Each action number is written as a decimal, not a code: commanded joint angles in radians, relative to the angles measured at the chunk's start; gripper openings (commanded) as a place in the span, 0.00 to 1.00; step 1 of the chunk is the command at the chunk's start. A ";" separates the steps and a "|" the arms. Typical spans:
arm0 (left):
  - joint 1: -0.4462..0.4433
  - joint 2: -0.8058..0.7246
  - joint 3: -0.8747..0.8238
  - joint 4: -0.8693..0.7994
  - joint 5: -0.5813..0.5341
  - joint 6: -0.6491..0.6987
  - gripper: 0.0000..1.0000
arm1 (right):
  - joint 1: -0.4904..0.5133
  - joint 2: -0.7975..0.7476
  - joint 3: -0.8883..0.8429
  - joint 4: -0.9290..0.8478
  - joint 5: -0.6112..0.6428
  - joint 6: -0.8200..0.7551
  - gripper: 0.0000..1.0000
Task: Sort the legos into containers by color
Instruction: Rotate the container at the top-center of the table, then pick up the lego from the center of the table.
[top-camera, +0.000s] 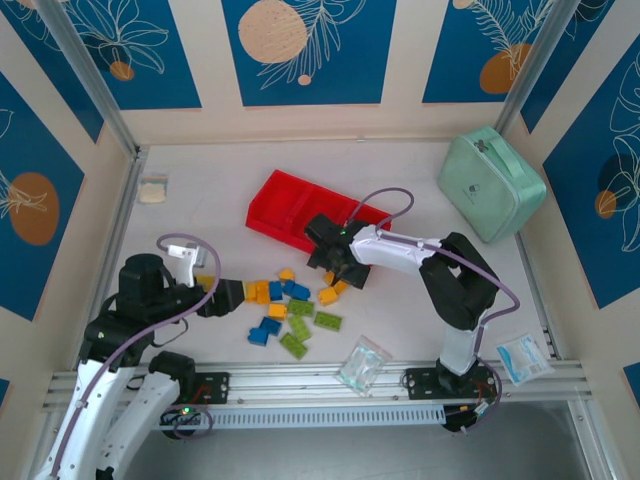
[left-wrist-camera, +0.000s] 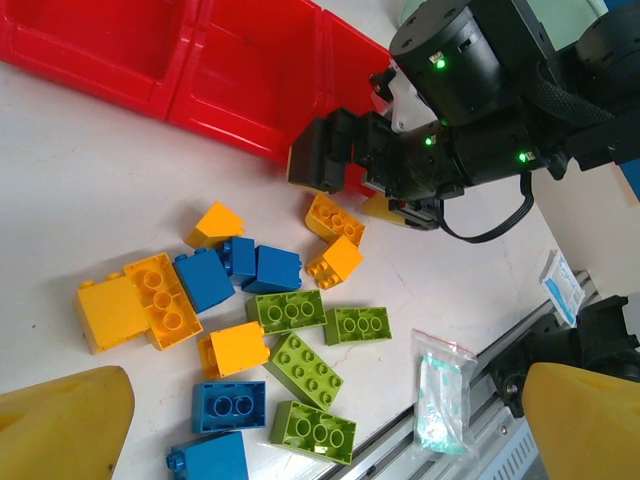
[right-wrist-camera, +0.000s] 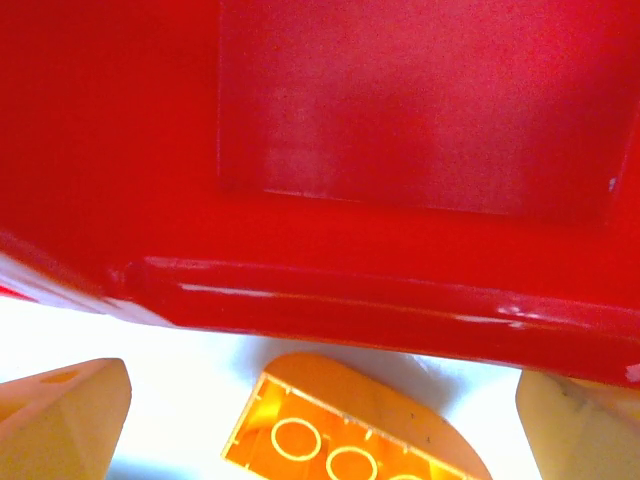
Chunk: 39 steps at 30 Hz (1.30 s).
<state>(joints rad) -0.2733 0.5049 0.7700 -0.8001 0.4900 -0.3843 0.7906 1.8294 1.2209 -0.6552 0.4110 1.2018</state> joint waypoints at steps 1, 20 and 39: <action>-0.003 -0.012 -0.009 0.017 0.010 0.001 0.99 | -0.037 0.018 -0.005 0.030 0.014 -0.156 0.99; -0.003 -0.011 -0.013 0.015 -0.015 -0.008 0.99 | -0.069 -0.241 -0.058 0.071 -0.168 -0.637 0.99; -0.006 -0.036 -0.018 0.011 -0.054 -0.014 0.99 | 0.055 0.055 0.100 -0.130 -0.061 -0.828 0.87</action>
<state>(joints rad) -0.2733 0.4915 0.7597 -0.8001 0.4549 -0.3916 0.8429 1.8679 1.2942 -0.7364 0.3035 0.3950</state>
